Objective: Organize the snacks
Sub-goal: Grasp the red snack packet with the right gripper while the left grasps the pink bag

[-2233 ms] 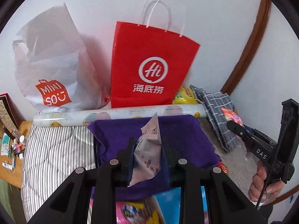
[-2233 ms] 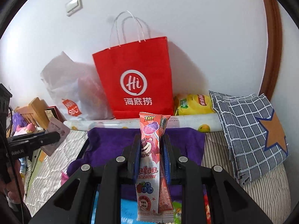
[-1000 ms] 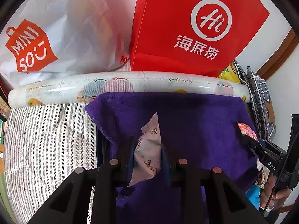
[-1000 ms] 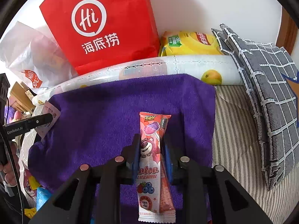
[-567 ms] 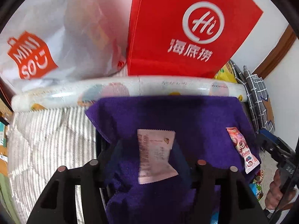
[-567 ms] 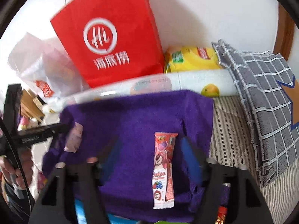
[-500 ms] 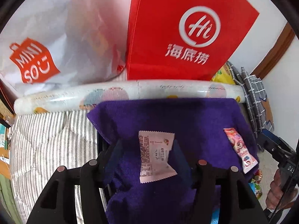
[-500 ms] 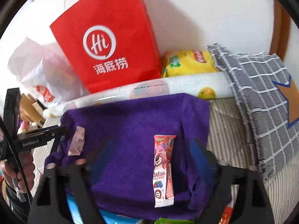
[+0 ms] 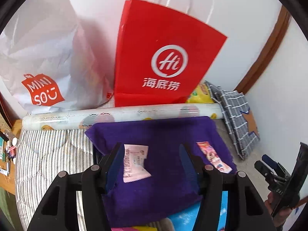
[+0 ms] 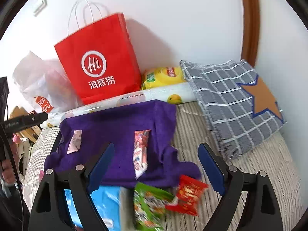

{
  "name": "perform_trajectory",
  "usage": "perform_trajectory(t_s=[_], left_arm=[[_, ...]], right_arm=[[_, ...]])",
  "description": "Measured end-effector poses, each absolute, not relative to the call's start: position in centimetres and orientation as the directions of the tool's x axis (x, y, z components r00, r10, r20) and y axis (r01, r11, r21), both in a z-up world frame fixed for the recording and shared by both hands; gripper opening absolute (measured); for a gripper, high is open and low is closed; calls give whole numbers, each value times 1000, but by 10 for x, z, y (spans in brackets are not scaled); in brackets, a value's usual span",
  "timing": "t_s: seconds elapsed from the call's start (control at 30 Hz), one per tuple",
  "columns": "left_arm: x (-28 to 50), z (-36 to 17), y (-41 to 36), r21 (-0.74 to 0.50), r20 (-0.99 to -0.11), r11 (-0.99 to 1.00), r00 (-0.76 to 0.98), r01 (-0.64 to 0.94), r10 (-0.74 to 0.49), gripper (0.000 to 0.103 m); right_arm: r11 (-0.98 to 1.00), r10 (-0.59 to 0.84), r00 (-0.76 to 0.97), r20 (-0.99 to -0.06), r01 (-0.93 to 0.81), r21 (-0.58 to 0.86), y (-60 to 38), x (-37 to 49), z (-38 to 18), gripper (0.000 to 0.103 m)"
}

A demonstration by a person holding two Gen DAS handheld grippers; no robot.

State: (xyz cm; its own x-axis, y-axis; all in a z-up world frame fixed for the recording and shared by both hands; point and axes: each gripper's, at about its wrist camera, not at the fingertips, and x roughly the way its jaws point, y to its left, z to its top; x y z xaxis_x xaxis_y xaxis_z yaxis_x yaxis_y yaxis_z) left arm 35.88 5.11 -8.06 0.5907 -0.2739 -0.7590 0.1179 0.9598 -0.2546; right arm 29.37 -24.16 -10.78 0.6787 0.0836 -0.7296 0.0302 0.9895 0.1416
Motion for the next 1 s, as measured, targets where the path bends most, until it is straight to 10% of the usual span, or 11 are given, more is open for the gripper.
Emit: perform_trajectory(t_s=[1.0], left_arm=[[226, -116, 96, -177, -834, 983, 537, -37, -130, 58]], right_arm=[[978, 104, 543, -833, 95, 185, -272, 261, -184, 42]])
